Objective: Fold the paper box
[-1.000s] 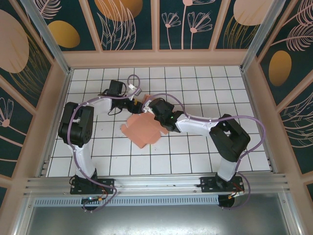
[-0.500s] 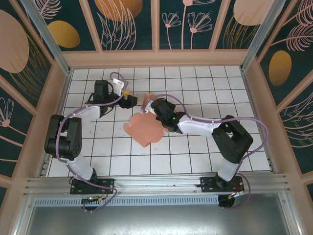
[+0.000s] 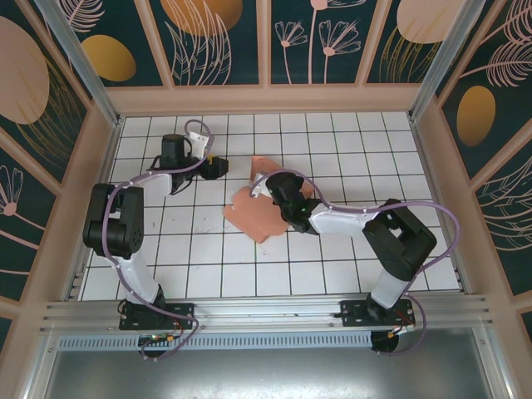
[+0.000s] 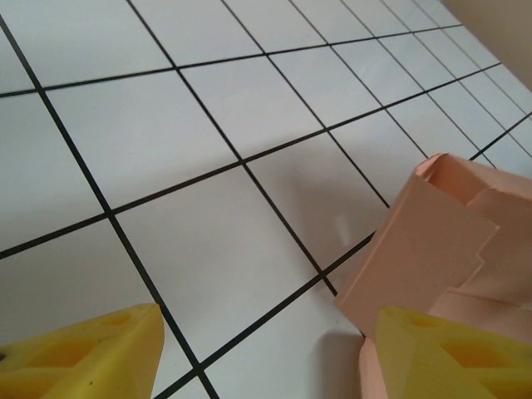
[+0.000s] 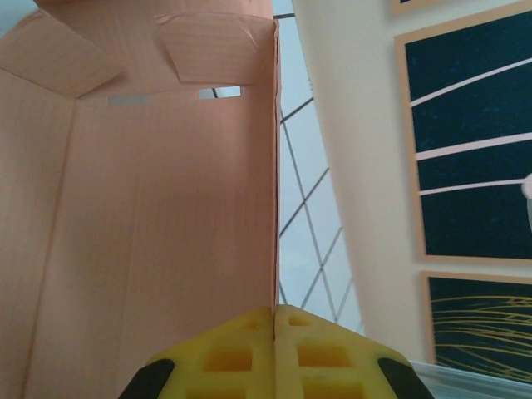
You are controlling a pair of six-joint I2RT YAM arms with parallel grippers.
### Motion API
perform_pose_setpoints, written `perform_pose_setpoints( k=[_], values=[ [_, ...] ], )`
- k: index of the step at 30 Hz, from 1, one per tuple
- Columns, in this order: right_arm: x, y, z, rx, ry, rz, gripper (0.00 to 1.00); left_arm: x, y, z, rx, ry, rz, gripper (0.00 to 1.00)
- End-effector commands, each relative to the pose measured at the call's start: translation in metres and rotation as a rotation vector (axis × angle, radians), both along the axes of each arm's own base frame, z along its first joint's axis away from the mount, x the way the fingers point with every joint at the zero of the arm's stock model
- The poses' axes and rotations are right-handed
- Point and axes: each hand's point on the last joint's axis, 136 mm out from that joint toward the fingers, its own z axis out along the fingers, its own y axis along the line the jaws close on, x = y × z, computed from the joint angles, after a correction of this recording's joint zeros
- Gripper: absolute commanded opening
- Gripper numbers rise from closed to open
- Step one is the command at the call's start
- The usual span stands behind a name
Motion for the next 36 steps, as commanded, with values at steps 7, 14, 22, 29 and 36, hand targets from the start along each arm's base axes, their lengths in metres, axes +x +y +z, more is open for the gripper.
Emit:
perform_pose_setpoints(
  k=[7, 14, 22, 29, 36],
  values=[
    [0.000, 0.003, 0.021, -0.079, -0.171, 0.036, 0.00, -0.003, -0.021, -0.003, 0.094, -0.030, -0.113, 0.63],
    [-0.004, 0.007, 0.020, -0.045, -0.172, 0.055, 0.00, -0.007, -0.043, -0.009, 0.099, -0.008, -0.191, 0.57],
    [-0.008, 0.012, 0.020, 0.000, -0.145, 0.061, 0.00, 0.001, -0.059, -0.021, 0.103, 0.048, -0.246, 0.49],
    [-0.009, 0.012, 0.015, 0.010, -0.124, 0.055, 0.00, -0.008, -0.078, -0.025, 0.099, 0.042, -0.338, 0.50],
    [-0.008, 0.012, 0.014, 0.013, -0.112, 0.051, 0.00, -0.019, -0.090, -0.029, 0.077, 0.069, -0.414, 0.49]
  ],
)
